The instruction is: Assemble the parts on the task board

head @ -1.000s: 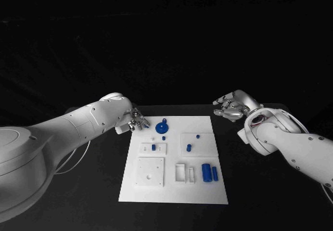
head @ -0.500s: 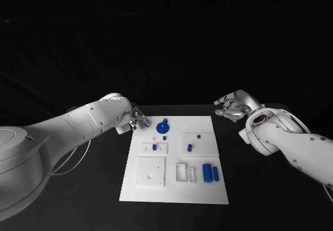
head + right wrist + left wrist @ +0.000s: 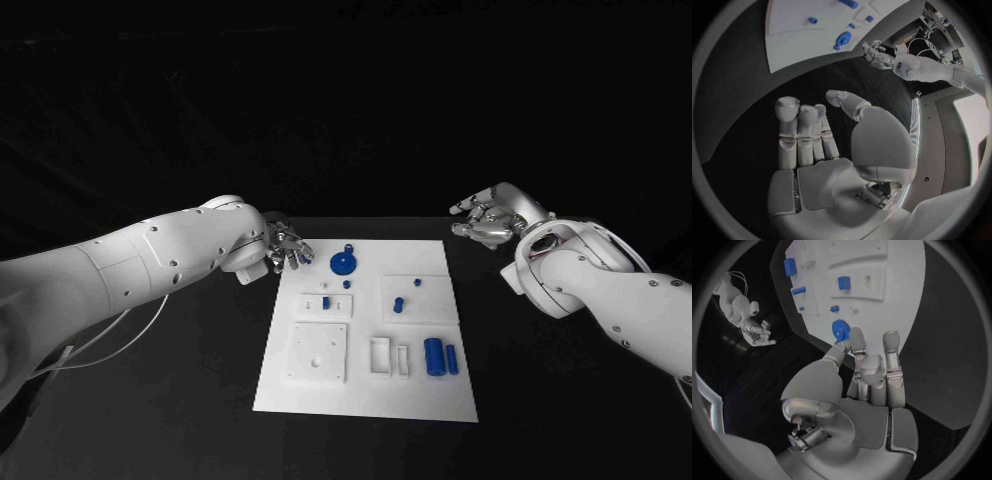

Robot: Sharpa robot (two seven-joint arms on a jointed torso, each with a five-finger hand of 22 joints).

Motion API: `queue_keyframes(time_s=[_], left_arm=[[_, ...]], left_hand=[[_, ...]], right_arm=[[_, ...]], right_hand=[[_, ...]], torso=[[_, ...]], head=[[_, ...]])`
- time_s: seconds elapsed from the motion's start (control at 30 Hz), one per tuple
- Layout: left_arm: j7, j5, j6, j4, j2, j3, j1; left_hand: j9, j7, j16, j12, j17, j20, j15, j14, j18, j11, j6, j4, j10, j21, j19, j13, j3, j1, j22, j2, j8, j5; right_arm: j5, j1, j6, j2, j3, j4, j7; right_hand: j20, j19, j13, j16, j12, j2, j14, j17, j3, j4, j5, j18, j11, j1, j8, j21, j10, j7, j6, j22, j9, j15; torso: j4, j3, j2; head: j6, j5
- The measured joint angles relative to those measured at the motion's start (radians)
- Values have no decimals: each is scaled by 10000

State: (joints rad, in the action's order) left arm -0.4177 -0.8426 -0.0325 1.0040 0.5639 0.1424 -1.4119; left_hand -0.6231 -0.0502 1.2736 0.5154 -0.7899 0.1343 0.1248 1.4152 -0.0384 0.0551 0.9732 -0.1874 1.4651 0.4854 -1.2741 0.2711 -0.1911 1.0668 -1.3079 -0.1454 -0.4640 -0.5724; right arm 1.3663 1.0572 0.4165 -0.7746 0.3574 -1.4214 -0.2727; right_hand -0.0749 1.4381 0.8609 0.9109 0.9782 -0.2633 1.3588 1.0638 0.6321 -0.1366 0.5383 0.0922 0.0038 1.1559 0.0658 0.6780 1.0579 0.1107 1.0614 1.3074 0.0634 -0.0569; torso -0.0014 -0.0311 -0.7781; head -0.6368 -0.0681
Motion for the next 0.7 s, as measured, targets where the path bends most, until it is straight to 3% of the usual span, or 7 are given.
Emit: queue_keyframes(time_s=[0.13, 0.17, 0.23, 0.3, 0.47, 0.6, 0.7], left_arm=[[-247, -66, 329, 1008, 499, 30, -13], [-298, -91, 401, 1179, 576, 43, -14], [-399, -158, 558, 1563, 752, 96, -20], [-510, -258, 745, 2004, 958, 203, -22], [-712, -571, 1232, 2846, 1326, 496, -2], [-801, -856, 1622, 3261, 1447, 735, 25], [-836, -1064, 1889, 3421, 1480, 843, 109]], left_hand=[[-658, -89, 1, 170, -125, 33, -15, 89, 0, 36, 89, -167, 37, 79, -36, -101, 28, -170, 1, -50, 285, -154], [-1171, -122, 1, 173, -149, 10, -15, 90, -1, 35, 122, -365, 37, 79, -60, -136, -110, -258, 1, -48, 386, -172], [-1305, -123, 0, 283, -202, -2, 1, 107, 0, 57, 124, -527, 15, 119, -73, -147, -217, -337, 1, -38, 461, -241], [-1637, -197, 1, 360, -261, -2, 17, 124, 0, 64, 197, -591, 9, 159, -73, -197, -155, -371, 1, -30, 629, -250], [-1817, -213, 0, 411, -303, -38, -16, 158, -1, 63, 213, -663, 8, 194, -108, -199, -217, -407, 2, -20, 732, -268], [-1959, -247, 43, 469, -347, -38, -16, 158, -1, 63, 248, -708, 9, 233, -108, -189, -261, -475, 2, -88, 818, -268], [-2099, -248, 43, 469, -347, -73, -17, 158, -1, 63, 248, -722, 9, 287, -143, -186, -269, -540, 3, -153, 852, -268]], right_arm=[[-1, 0, -20, 11, 0, 71, 0], [-1, 0, -25, 14, 0, 82, 0], [-1, 0, -33, 22, 0, 96, 0], [-1, 0, -44, 33, 0, 118, 0], [-1, -9, -69, 56, 0, 142, 0], [-1, -17, -82, 74, 0, 152, 2], [-1, -22, -93, 92, 0, 152, 5]], right_hand=[[0, 0, 1, 0, 0, 0, 0, 0, 0, 0, 0, 0, 0, 0, 0, 0, 0, 0, 0, 0, 0, 0], [0, 0, 1, 0, 0, 0, 0, 0, 0, 0, 0, 0, 0, 0, 0, 0, 0, 0, 0, 0, 0, 0], [0, 0, 1, 0, 0, 0, 0, 0, 0, 0, 0, 0, 0, 0, 0, 0, 0, 0, 0, 0, 0, 0], [0, 0, 1, 0, 0, 0, 0, 0, 0, 0, 0, 0, 0, 0, 0, 0, 0, 0, 0, 0, 0, 0], [0, 0, -9, 0, 0, 0, -36, -15, 0, 0, 0, 0, 0, 0, 0, 0, 0, 0, 1, 0, 0, -37], [0, 0, -10, 0, 0, 0, -36, -15, 0, 0, 0, 0, 0, 0, 0, 0, 0, 0, 1, 0, 0, -37], [0, 0, -10, 0, 0, 0, -36, -14, 0, 0, 0, -1, 0, 0, 0, 0, 0, -1, 1, -1, 0, -36]], torso=[[53, 24, 64], [61, 31, 79], [83, 43, 106], [99, 56, 124], [146, 90, 174], [185, 114, 200], [205, 133, 216]], head=[[-63, 7], [-70, 7], [-91, 5], [-109, -7], [-164, -14], [-206, -15], [-234, -15]])
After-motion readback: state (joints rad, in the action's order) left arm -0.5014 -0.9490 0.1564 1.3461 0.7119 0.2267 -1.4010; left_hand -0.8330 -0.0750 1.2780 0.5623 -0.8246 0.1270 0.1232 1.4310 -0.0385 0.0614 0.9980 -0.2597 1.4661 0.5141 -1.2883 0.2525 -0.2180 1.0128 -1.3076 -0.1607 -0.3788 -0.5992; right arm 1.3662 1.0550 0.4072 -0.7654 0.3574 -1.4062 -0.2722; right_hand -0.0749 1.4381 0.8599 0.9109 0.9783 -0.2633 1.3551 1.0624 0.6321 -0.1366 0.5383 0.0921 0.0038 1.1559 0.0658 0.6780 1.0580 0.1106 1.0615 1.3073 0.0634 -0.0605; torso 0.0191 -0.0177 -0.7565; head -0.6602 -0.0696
